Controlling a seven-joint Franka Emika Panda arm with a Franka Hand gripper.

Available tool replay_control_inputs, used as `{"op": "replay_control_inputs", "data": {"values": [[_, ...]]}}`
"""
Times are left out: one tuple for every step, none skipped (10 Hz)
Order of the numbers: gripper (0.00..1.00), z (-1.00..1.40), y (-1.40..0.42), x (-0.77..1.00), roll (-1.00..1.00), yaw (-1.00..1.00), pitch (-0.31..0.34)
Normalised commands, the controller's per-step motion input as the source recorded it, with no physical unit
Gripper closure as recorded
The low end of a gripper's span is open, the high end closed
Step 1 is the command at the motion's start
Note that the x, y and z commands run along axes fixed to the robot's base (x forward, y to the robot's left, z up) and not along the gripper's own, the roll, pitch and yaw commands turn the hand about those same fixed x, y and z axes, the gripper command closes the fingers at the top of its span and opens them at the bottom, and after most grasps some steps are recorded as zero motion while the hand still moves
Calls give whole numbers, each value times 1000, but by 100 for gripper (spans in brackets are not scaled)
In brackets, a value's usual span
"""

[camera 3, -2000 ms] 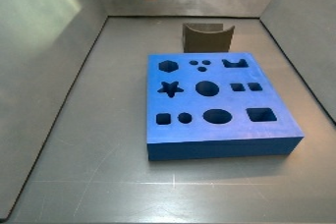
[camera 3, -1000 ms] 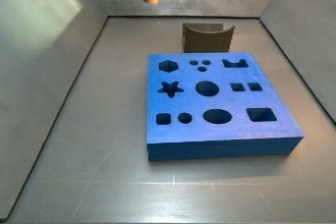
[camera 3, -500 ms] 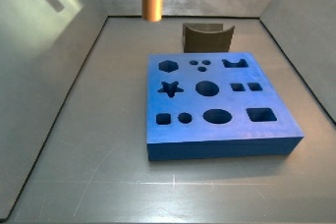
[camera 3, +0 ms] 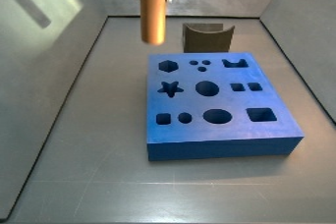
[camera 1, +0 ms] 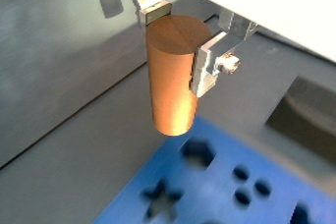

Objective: Pick up the round object. Move to above the board. Insert the round object.
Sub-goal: Move to above the board, then insert the round object.

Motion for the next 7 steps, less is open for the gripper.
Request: {"op": "replay_control_inputs", "data": {"values": [[100,-19,-653,141,62,12,79],[100,-6,-344,102,100,10,83],[100,1,-214,75,113,9,82],[100,-91,-66,746,0,-111,166],[100,-114,-37,751,0,-106,134],[100,-157,-9,840,60,-120,223],[100,-183,0,820,126,-106,280]]}}
